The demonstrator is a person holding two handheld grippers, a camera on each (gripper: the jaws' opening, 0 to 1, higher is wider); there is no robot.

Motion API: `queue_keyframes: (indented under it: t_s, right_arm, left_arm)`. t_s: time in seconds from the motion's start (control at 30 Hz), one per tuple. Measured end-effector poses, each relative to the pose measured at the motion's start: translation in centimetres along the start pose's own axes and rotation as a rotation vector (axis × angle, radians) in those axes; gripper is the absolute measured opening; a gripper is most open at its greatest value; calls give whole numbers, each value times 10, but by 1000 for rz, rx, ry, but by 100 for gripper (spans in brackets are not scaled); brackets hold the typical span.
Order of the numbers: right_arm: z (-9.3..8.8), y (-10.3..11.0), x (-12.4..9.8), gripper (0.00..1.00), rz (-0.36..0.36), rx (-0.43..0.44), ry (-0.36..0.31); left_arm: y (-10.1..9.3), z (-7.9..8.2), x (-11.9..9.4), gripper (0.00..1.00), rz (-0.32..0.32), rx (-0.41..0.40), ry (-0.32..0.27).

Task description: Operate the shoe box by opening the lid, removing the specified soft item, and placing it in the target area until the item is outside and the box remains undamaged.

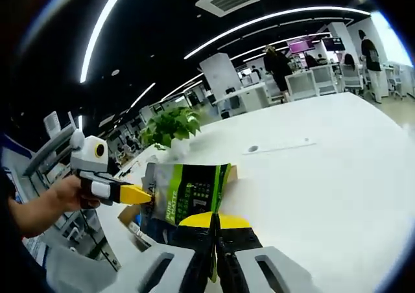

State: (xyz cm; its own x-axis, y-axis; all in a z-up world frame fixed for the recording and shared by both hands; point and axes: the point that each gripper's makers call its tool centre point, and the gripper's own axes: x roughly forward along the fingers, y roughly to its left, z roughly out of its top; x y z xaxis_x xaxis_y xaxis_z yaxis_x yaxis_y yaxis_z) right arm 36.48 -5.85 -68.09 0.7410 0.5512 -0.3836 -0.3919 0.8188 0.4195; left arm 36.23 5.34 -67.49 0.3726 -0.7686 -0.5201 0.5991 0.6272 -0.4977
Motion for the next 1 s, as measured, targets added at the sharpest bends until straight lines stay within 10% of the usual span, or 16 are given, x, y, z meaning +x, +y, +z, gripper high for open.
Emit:
queue_keyframes:
  t_s: [1.0]
  right_arm:
    - [-5, -68, 7, 0, -95, -86, 120]
  left_arm:
    - [-3, -13, 69, 0, 56, -9, 115]
